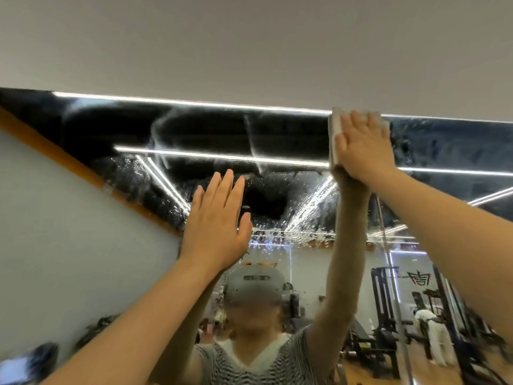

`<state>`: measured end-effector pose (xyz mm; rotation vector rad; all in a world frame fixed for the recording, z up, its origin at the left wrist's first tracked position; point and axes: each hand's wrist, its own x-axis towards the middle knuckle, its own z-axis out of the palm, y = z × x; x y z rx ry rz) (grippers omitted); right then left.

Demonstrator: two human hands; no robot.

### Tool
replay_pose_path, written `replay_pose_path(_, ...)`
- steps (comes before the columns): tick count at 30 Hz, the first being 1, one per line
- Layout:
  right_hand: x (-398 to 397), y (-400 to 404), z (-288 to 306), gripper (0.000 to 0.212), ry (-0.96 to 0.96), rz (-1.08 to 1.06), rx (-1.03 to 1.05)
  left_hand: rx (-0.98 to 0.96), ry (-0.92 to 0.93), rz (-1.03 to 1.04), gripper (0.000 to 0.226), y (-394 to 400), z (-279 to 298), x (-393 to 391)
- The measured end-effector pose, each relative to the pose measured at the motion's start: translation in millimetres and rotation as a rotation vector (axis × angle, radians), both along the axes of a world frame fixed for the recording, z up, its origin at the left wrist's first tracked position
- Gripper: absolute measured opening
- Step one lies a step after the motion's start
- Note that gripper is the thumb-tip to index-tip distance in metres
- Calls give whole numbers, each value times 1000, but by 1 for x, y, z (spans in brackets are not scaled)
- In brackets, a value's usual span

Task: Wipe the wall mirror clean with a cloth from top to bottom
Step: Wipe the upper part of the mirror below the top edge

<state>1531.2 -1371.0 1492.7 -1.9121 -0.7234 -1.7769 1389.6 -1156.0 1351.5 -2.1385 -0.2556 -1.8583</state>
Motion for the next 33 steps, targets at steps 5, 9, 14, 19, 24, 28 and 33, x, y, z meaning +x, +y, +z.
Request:
replay_pose_path(5, -20, 31, 6, 55, -7, 32, -16, 2, 0, 3, 80, -1, -2, -1)
replay_pose_path(9, -47, 75, -20, 54, -100, 58, -177, -18, -11, -23, 71, -4, -2, -1)
replay_pose_path(14, -34, 51, -33, 54, -76, 71, -249, -8, -38, -5, 72, -6, -8, -8)
replay_pose_path(19, -8, 18, -46, 54, -22, 71, -134, -22, -53, -49, 76, 6, -49, -19)
replay_pose_path(24, -8, 17, -54, 55, -3, 61, -83, -24, -25, -22, 72, 24, -72, -16)
replay_pose_path(28, -4, 23, -76, 55, -13, 59, -69, -18, -71, -24, 67, 28, -75, -10)
replay_pose_path(33, -2, 21, -90, 55, -29, 54, -67, -9, -80, -40, 72, 25, -75, -11)
